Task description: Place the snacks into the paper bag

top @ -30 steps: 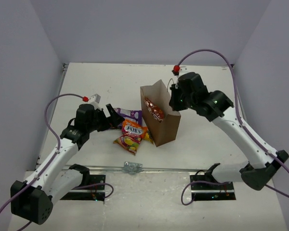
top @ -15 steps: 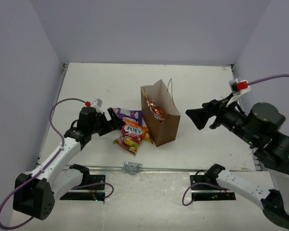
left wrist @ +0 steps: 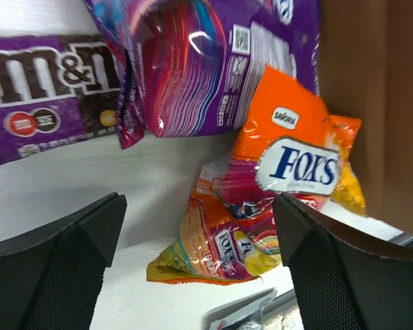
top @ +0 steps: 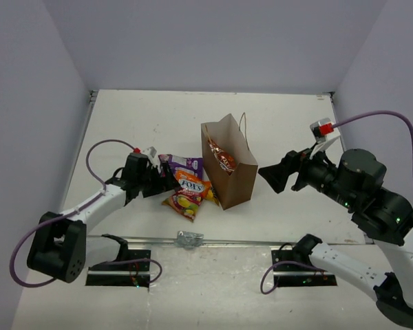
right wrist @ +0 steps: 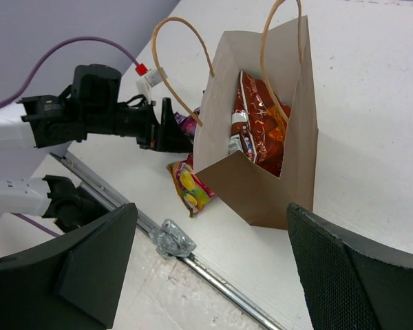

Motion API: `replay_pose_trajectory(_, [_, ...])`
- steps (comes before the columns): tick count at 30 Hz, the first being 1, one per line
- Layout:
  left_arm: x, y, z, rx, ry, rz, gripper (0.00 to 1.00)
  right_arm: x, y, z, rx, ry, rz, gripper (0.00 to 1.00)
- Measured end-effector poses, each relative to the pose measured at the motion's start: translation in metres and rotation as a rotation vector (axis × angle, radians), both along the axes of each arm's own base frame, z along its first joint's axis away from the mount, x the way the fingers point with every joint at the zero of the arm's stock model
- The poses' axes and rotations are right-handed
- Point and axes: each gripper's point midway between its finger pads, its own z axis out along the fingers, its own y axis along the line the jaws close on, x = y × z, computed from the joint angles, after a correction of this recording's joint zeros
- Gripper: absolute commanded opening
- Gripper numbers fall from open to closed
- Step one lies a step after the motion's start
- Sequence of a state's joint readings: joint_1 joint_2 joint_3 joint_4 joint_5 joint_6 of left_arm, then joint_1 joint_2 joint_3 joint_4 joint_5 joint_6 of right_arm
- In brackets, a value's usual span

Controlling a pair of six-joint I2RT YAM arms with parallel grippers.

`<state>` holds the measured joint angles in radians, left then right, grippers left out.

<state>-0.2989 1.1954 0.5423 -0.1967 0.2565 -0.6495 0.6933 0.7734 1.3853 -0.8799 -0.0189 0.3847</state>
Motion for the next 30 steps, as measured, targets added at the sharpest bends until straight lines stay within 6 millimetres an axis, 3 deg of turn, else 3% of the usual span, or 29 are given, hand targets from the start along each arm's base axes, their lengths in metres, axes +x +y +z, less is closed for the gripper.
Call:
replay_pose_trajectory(1, [-0.002,-0.003,-0.006,0.007,0.012,-0.017,0.92,-0.001,-0.001,0.001,0.003,-0.004,0.0,0.92])
replay_pose_trajectory(4, [-0.009,-0.017,-0.021,0.022,0.049,-0.079,0.74,-0.001,-0.001,0.002,0.007,-0.008,0.0,0.92])
replay_pose_trajectory(6, [-0.012,-0.028,-0.026,0.012,0.06,-0.112,0.4,0.0,0.0,0.001,0.003,-0.004,0.0,0.92])
replay_pose_trajectory(7, [-0.013,-0.033,-0.026,-0.002,0.056,-0.126,0.02,0.001,0.001,0.0,0.001,-0.001,0.0,0.92])
replay_pose_trajectory(10, [-0.009,-0.042,-0.015,-0.037,0.015,-0.151,0.0,0.002,0.002,-0.001,-0.003,0.003,0.0,0.92])
replay_pose_trajectory(14, [-0.014,-0.035,0.005,-0.026,-0.022,-0.131,0.0,0.003,0.002,-0.001,-0.004,0.004,-0.001,0.92])
replay_pose_trajectory(16, [-0.015,-0.03,0.033,-0.02,-0.065,-0.114,0.0,0.003,0.002,-0.001,-0.004,0.005,-0.001,0.92])
replay_pose_trajectory(18, [-0.009,-0.028,0.077,-0.027,-0.149,-0.103,0.0,0.003,0.003,-0.001,-0.004,0.004,-0.001,0.92])
replay_pose_trajectory(22, [0.005,-0.033,0.193,-0.107,-0.39,-0.097,0.0,0.005,0.004,-0.003,-0.002,0.005,-0.002,0.92])
replay_pose_trajectory(25, [0.003,-0.036,0.275,-0.192,-0.582,-0.11,0.0,0.006,0.005,-0.003,0.0,0.009,-0.003,0.92])
replay_pose_trajectory(27, [-0.001,-0.036,0.313,-0.23,-0.678,-0.111,0.0,0.007,0.006,-0.003,0.0,0.011,-0.004,0.92])
replay_pose_trajectory(30, [-0.001,-0.033,0.351,-0.257,-0.786,-0.102,0.0,0.009,0.007,-0.004,-0.002,0.014,-0.005,0.92])
